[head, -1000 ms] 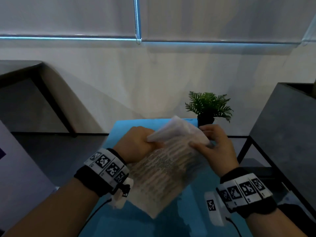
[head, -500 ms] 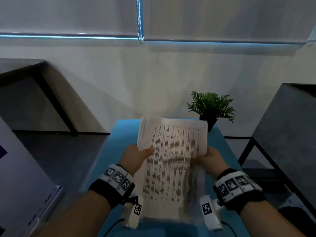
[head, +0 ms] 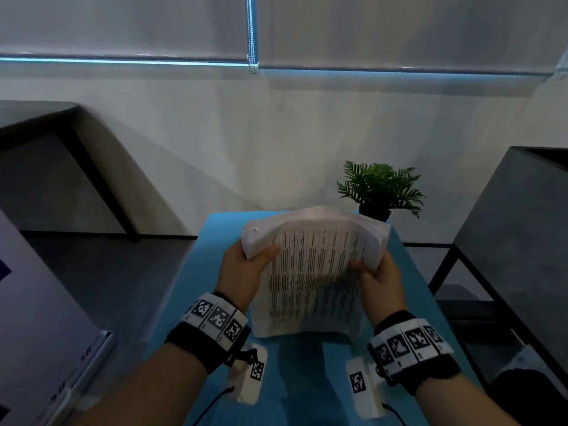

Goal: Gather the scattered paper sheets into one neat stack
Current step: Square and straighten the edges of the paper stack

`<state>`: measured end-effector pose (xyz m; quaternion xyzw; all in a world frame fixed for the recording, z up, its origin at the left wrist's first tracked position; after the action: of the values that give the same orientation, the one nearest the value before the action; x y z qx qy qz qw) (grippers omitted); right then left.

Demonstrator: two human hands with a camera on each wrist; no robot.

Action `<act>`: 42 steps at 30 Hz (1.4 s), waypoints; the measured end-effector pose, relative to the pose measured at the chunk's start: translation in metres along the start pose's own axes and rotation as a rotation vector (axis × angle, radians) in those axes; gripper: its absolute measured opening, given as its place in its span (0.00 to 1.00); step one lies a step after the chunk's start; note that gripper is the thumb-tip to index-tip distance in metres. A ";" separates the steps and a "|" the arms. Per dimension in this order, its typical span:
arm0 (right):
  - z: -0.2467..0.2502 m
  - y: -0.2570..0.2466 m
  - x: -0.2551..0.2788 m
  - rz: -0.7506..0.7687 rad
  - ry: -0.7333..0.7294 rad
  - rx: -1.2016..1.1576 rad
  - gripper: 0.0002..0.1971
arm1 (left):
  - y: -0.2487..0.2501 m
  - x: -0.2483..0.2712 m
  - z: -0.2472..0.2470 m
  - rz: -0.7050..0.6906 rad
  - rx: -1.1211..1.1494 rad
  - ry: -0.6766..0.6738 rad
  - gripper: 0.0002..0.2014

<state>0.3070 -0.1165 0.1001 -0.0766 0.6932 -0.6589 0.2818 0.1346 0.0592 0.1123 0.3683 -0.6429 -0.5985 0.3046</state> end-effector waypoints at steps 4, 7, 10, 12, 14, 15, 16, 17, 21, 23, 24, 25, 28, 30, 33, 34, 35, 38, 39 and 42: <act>0.006 -0.029 0.001 0.157 0.023 -0.057 0.30 | 0.019 0.001 0.001 -0.127 -0.003 -0.003 0.22; 0.006 -0.053 0.005 0.347 -0.031 0.177 0.43 | 0.031 0.007 0.001 -0.250 -0.120 0.004 0.36; 0.003 -0.067 0.003 0.455 -0.072 0.414 0.36 | 0.041 0.011 -0.005 -0.351 -0.180 -0.040 0.36; 0.004 -0.070 0.000 0.475 -0.077 0.479 0.26 | 0.045 0.011 -0.006 -0.405 -0.254 -0.036 0.26; 0.008 -0.071 -0.001 0.490 -0.045 0.460 0.21 | 0.044 0.009 -0.005 -0.414 -0.278 -0.019 0.16; 0.009 -0.072 -0.001 0.493 -0.034 0.442 0.21 | 0.044 0.009 -0.004 -0.396 -0.253 -0.015 0.12; 0.009 -0.072 -0.001 0.499 -0.038 0.444 0.21 | 0.044 0.008 -0.003 -0.384 -0.234 -0.004 0.10; 0.008 -0.072 0.000 0.507 -0.053 0.471 0.21 | 0.044 0.007 -0.002 -0.383 -0.225 0.011 0.08; 0.006 -0.071 -0.002 0.488 -0.079 0.527 0.17 | 0.046 0.007 -0.006 -0.398 -0.292 0.001 0.15; 0.006 -0.071 -0.003 0.470 -0.080 0.497 0.19 | 0.049 0.009 -0.009 -0.436 -0.333 -0.019 0.18; 0.006 -0.071 -0.003 0.465 -0.089 0.483 0.21 | 0.051 0.010 -0.009 -0.462 -0.338 -0.020 0.17; 0.005 -0.071 -0.003 0.464 -0.100 0.475 0.22 | 0.051 0.011 -0.009 -0.482 -0.337 -0.017 0.15; 0.004 -0.071 -0.003 0.462 -0.110 0.476 0.22 | 0.049 0.008 -0.005 -0.469 -0.356 0.003 0.13; 0.006 -0.071 -0.003 0.470 -0.090 0.453 0.24 | 0.046 0.006 -0.003 -0.433 -0.388 0.015 0.20; 0.005 -0.070 -0.004 0.491 -0.092 0.453 0.22 | 0.049 0.007 -0.006 -0.462 -0.380 -0.012 0.18; 0.005 -0.070 -0.004 0.500 -0.086 0.454 0.19 | 0.048 0.008 -0.007 -0.468 -0.376 -0.024 0.16; 0.005 -0.070 -0.005 0.504 -0.080 0.453 0.17 | 0.047 0.007 -0.007 -0.465 -0.375 -0.030 0.15; 0.003 -0.070 -0.005 0.504 -0.084 0.438 0.17 | 0.042 0.006 -0.005 -0.441 -0.390 -0.015 0.22; 0.002 -0.070 -0.004 0.506 -0.096 0.434 0.18 | 0.043 0.006 -0.005 -0.441 -0.396 -0.016 0.23; 0.001 -0.071 -0.002 0.517 -0.110 0.420 0.19 | 0.046 0.010 -0.010 -0.471 -0.413 -0.044 0.19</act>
<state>0.2905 -0.1244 0.1684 0.1262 0.5223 -0.6889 0.4864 0.1322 0.0458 0.1584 0.4244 -0.4113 -0.7783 0.2119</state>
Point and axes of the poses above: each hand's wrist, its own x-axis away from the middle knuckle, its own z-axis out of the back of the hand, y = z × x, the point moved 9 cm from there along -x, towards the middle knuckle, and after that the axes turned 6 degrees about z, right-handed, at the moved point
